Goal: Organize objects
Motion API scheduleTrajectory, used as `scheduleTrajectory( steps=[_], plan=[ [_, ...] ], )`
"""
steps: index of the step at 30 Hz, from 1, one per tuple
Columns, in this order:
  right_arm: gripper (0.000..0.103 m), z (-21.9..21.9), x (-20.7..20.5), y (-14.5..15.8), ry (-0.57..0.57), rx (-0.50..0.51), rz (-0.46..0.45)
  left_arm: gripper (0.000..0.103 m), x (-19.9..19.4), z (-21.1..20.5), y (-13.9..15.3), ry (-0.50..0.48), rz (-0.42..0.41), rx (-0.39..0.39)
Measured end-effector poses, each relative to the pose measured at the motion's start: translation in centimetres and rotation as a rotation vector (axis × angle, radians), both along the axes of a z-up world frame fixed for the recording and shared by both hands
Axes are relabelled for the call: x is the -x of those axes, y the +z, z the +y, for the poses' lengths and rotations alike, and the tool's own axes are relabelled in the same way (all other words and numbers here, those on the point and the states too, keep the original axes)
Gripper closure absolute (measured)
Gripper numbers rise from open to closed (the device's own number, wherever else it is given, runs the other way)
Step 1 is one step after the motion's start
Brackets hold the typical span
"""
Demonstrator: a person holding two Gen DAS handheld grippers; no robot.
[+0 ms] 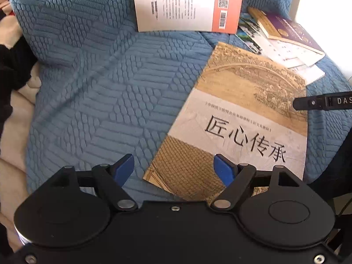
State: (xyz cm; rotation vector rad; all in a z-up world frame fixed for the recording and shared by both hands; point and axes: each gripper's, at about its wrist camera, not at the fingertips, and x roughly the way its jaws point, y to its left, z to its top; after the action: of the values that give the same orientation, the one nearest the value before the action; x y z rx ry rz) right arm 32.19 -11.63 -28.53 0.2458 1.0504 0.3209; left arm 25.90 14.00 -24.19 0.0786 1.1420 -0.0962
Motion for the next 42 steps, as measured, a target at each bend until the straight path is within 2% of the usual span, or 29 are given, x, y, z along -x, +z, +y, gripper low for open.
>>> scheduleTrajectory(
  steps=[2,4,7,10,14,17,21,24,27,29,32,35,39,42],
  plan=[
    [0.060,0.3,0.0,-0.1,0.007,0.022,-0.015,0.033,0.1,0.0,-0.5,0.002,0.045,0.026],
    [0.065,0.5,0.0,-0.1,0.021,0.048,-0.033,0.031,0.7,-0.4,-0.5,0.003,0.053,0.039],
    [0.066,0.5,-0.3,-0.2,0.038,0.052,-0.045,0.032,1.9,-1.2,-0.3,-0.034,0.072,0.105],
    [0.066,0.7,-0.6,-0.3,0.055,0.054,-0.056,0.034,3.2,-2.5,-0.2,-0.065,0.085,0.110],
    [0.068,0.7,-0.6,-0.1,0.052,0.049,-0.058,0.035,3.6,-2.9,0.5,-0.032,0.046,0.079],
    [0.068,0.4,0.1,0.5,0.040,0.005,-0.044,0.034,3.2,-1.4,1.0,0.021,0.008,0.076],
    [0.066,0.5,3.0,1.6,0.024,-0.065,-0.010,0.028,1.8,0.9,1.5,0.071,-0.021,0.080],
    [0.066,0.9,5.6,2.1,0.022,-0.150,0.038,0.025,0.8,1.9,1.3,0.064,-0.014,0.080],
    [0.058,1.2,7.6,1.6,-0.007,-0.236,0.123,0.025,0.0,2.1,0.6,0.055,0.001,0.062],
    [0.058,1.8,8.7,0.5,-0.018,-0.292,0.201,0.025,-0.3,2.0,0.1,0.054,0.005,0.050],
    [0.058,3.3,9.5,-1.3,0.005,-0.313,0.272,0.025,-0.5,1.9,-0.4,0.048,0.006,0.037],
    [0.058,4.0,9.5,-3.3,-0.009,-0.369,0.330,0.025,-0.4,2.3,-1.0,0.076,0.014,0.061],
    [0.059,4.3,9.0,-4.9,-0.050,-0.423,0.369,0.026,-0.3,2.6,-1.2,0.092,0.015,0.096],
    [0.064,4.5,8.8,-5.2,-0.043,-0.456,0.374,0.026,0.0,1.9,-1.0,0.051,0.035,0.109]
  ],
)
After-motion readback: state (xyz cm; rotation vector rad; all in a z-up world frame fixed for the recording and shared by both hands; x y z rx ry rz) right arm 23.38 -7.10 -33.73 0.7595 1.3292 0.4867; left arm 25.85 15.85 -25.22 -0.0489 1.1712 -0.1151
